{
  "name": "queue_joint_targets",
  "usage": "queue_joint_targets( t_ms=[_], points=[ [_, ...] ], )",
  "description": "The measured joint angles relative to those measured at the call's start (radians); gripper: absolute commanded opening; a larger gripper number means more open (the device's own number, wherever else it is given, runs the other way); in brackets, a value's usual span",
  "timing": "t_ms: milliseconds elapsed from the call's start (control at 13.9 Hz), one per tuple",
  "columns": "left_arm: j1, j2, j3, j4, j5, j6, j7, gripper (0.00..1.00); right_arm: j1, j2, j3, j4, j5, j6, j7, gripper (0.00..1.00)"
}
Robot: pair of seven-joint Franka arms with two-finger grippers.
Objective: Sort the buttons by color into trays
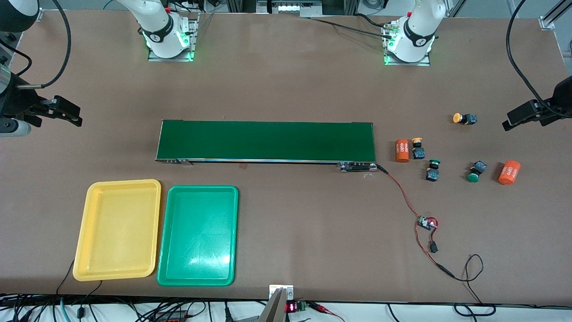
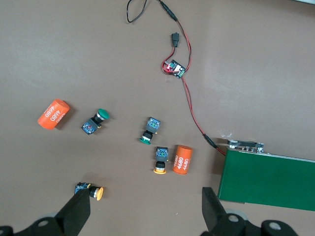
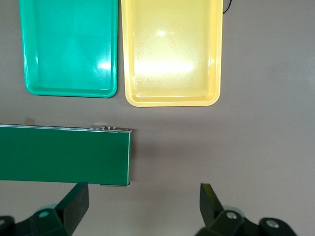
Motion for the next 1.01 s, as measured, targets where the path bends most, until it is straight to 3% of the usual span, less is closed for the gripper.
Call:
queue_joint_targets(
  t_ms=[1008],
  points=[
    [-0.001,0.011,-0.001,0.0,0.0,0.008,0.039,1.0,0.0,0.0,0.0,0.0,0.0,0.0,0.0,1.0]
  ],
)
